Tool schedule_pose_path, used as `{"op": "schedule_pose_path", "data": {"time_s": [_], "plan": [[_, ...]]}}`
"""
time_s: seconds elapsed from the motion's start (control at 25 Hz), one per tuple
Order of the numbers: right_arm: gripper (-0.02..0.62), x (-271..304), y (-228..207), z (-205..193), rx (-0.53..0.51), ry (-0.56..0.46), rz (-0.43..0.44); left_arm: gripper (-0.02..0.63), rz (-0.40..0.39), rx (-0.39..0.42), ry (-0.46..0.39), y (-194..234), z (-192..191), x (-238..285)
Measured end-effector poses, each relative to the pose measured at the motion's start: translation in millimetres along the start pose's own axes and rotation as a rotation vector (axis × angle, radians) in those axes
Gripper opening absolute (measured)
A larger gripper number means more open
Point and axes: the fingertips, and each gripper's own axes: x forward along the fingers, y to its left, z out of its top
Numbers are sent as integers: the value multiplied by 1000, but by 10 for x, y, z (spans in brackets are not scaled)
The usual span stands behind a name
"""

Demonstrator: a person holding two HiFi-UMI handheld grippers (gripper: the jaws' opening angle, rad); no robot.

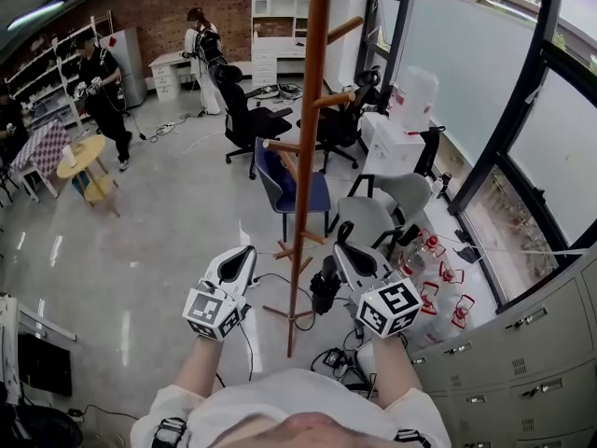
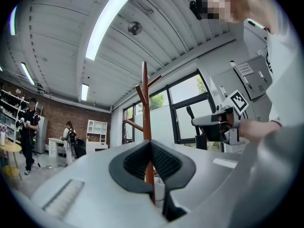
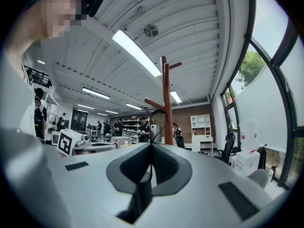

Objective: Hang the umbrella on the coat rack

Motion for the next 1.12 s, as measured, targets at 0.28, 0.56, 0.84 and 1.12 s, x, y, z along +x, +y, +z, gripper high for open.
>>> {"op": "schedule_pose_path", "data": {"time_s": [0.28, 0.56, 0.84, 1.12], "plan": [[9, 166, -131, 580, -44, -59, 85, 9, 7, 30, -37, 62, 275, 142], [9, 307, -302, 1130, -109, -107, 117, 9, 30, 84, -35, 157, 448, 227], [9, 461, -427, 1535, -130, -145, 157, 9, 51, 110, -63, 278, 628, 243], [11, 531, -466, 1937, -162, -188, 173, 9, 53, 128, -64, 347, 700, 251]]}}
